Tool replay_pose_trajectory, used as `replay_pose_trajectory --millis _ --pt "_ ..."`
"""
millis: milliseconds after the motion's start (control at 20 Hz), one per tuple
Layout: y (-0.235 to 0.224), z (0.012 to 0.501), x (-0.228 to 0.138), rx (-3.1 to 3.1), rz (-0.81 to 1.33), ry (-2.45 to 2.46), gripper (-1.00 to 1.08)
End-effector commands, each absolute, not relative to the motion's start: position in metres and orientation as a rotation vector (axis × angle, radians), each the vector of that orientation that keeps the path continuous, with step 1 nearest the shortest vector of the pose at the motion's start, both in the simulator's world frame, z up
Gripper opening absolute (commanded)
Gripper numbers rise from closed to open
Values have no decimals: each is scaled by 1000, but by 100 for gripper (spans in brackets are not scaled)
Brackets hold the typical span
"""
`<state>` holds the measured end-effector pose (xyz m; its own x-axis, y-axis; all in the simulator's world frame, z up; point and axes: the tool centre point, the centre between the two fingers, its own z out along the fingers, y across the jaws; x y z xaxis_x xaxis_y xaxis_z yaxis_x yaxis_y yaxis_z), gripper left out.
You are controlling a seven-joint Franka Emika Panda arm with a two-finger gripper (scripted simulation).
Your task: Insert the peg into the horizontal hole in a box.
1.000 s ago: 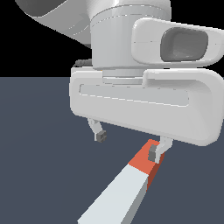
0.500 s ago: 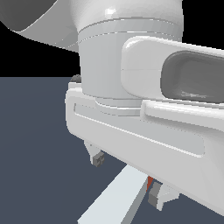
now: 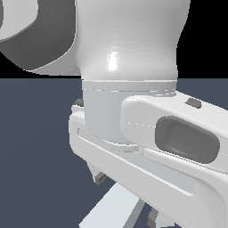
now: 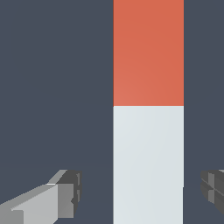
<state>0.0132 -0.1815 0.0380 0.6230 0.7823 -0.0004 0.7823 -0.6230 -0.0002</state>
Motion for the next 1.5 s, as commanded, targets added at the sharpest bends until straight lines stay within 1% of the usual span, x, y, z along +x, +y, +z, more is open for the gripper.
replay_pose_trajectory --millis 0,250,300,850,1000,1250,1450 --pt "-182 27 13 -2831 0 -1361 100" --pt "-182 20 14 -2831 0 -1361 100" --pt "-182 20 14 -2831 0 -1361 -100" --pt "-182 20 14 -2831 1 -1363 -100" --pt "-173 24 18 -2816 1 -1393 -100" --pt "-134 41 33 -2747 2 -1526 -100" --pt "-77 64 47 -2640 2 -1707 -100"
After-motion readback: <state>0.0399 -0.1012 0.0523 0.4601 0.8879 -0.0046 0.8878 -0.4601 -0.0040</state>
